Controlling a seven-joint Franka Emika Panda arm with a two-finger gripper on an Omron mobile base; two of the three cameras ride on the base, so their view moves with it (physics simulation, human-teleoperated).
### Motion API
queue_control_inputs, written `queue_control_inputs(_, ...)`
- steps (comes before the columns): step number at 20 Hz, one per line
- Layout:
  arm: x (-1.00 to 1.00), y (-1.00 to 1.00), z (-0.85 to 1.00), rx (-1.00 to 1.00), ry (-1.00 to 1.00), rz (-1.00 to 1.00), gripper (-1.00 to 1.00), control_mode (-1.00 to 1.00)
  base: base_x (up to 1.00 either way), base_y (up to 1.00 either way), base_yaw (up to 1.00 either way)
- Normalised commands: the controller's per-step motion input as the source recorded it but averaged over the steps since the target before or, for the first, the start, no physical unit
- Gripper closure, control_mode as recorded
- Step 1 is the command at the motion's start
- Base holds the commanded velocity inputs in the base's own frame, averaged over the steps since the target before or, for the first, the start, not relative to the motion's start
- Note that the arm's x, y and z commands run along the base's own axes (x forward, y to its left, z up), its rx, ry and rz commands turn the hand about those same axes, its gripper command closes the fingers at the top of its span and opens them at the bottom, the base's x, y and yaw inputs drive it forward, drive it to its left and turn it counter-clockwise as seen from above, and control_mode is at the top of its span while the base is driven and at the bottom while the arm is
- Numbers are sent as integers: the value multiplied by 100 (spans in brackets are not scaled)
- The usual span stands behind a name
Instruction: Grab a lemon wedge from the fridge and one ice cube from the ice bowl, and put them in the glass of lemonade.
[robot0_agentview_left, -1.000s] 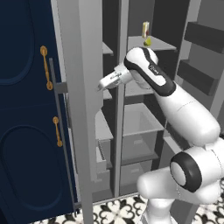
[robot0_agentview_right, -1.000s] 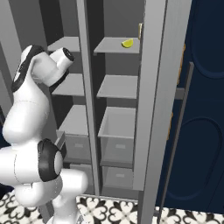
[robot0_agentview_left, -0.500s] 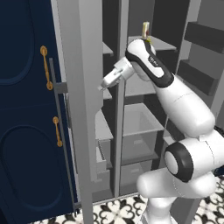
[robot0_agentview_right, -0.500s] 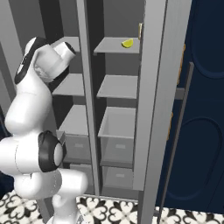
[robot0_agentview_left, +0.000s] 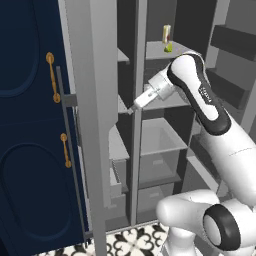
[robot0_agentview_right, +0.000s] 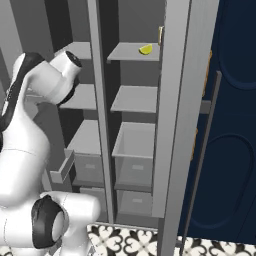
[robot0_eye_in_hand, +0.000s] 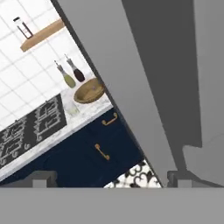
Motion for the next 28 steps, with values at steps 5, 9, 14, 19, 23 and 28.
queue_control_inputs(5, -73, -75, -3, 0, 10, -47, -100, -100, 0, 0, 0)
queue_control_inputs(9, -70, -83, 3, -8, 1, -40, -100, -100, 0, 0, 0)
queue_control_inputs(14, -41, -57, 21, -22, 7, -41, -100, -100, 0, 0, 0)
queue_control_inputs(19, -34, -49, 24, -24, 13, -43, -100, -100, 0, 0, 0)
queue_control_inputs(23, -25, -25, 20, -32, 1, -23, -100, -100, 0, 0, 0)
queue_control_inputs(28, -62, -27, 14, -10, -1, -7, -100, -100, 0, 0, 0)
